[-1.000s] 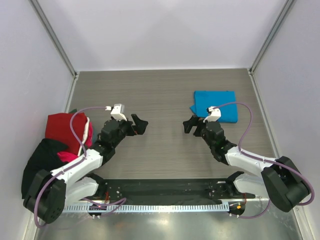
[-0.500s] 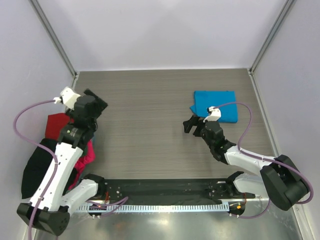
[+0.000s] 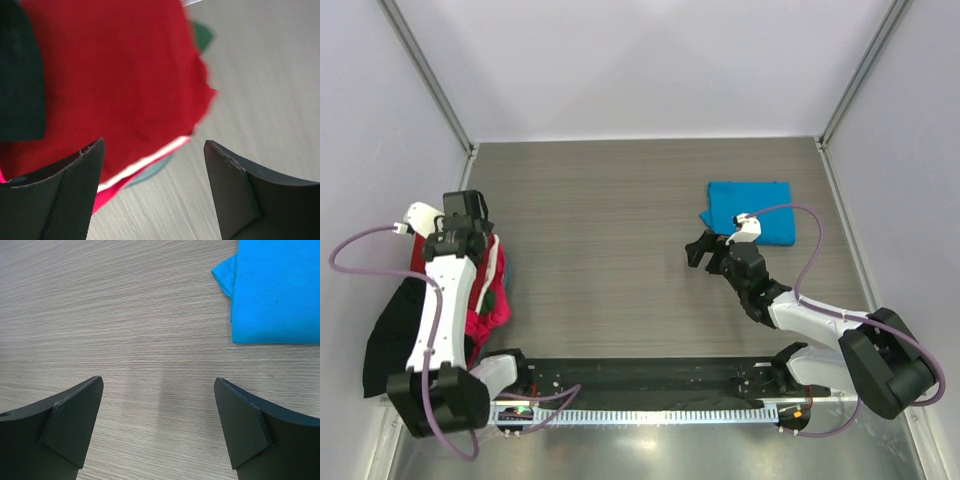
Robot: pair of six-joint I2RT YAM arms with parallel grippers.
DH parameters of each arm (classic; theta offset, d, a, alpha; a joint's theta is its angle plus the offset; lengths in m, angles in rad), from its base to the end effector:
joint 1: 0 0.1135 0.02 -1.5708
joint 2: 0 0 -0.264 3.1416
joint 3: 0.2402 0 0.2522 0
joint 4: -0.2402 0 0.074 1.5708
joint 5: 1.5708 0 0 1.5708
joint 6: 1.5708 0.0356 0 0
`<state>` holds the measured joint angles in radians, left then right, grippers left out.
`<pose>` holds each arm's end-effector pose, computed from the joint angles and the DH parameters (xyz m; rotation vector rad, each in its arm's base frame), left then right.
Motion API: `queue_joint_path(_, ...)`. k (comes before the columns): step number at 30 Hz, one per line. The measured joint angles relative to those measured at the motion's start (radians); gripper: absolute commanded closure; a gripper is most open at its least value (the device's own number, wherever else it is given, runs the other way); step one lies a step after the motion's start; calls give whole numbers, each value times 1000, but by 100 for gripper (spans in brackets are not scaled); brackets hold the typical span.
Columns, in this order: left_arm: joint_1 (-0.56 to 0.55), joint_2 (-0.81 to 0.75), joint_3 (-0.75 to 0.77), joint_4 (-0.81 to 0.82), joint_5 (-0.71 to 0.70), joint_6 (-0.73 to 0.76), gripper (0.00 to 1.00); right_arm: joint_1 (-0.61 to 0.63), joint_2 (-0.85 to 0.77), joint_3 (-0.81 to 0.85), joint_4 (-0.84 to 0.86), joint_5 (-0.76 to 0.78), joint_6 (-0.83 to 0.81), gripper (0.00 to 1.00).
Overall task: Fold and stack the t-shirts
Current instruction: Grab the tshirt from the pile
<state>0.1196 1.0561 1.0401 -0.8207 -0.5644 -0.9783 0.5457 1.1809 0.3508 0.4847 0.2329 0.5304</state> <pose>0.2019 0.0434 0.3221 -1.3851 1.7849 0.2326 0.2021 0.1131 0.1806 0.1441 1.9333 0.5019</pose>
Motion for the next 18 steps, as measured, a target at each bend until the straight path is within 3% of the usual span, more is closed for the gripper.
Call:
queue_joint_path(2,34,62,0,-18,11,-37,26,0,0,0,0,0,0,1)
queue_joint_path(5,74,145,0,-34,47,-73,45,0,0,0,0,0,0,1)
queue_joint_path(7,100,200,-1,-39,76,-107,75,0,0,0,0,0,0,1)
queue_joint_path(8,112,224,-3,-43,89,-123,95,0,0,0,0,0,0,1)
queue_joint_path(9,129,249,-7,-43,108,-136,100,0,0,0,0,0,0,1)
queue_joint_path(14,205,277,-41,-26,200,-143,100,0,0,0,-1,2,0,1)
queue_joint_path(18,209,85,-88,-1,216,-136,100,0,0,1,-2,2,0,1)
